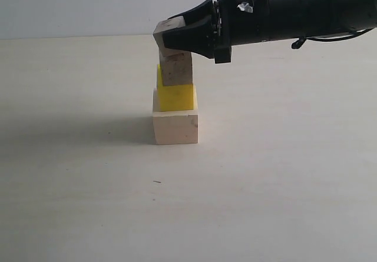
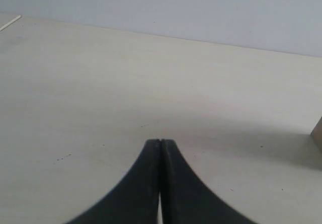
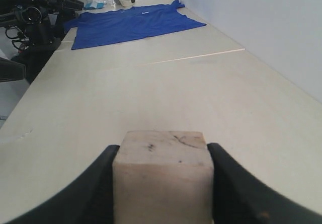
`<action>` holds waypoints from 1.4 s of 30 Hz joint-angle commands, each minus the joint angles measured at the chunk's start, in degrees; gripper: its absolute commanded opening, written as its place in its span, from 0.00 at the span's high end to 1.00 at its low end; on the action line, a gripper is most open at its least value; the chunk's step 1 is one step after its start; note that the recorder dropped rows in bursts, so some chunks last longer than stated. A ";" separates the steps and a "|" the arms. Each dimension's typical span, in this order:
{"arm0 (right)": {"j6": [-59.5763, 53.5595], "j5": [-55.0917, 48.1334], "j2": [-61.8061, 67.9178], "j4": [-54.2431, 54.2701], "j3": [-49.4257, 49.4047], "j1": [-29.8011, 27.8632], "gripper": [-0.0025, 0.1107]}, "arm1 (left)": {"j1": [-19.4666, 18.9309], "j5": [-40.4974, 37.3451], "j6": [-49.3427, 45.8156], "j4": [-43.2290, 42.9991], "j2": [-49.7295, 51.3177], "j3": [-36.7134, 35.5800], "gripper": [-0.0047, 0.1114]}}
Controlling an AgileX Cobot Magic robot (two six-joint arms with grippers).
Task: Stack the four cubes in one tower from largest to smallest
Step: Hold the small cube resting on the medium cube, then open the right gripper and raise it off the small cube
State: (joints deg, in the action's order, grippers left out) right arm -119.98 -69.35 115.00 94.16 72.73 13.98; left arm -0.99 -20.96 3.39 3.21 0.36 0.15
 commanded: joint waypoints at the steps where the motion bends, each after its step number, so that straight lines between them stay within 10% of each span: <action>1: -0.83 -0.61 -0.09 0.41 0.34 0.01 0.98 | 0.36 0.33 0.02 -0.08 -0.36 -0.15 0.96; 23: -0.83 -0.61 -0.09 0.41 0.34 0.01 0.97 | 0.36 0.33 0.02 -0.08 -0.36 -0.15 0.96; 42: -0.83 -0.61 -0.09 1.93 0.34 0.01 0.38 | 0.36 0.33 0.02 -0.08 -0.36 -0.15 0.96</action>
State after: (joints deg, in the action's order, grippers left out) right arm -119.98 -69.35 115.00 94.36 72.73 13.98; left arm -0.99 -20.96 3.39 3.21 0.36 0.15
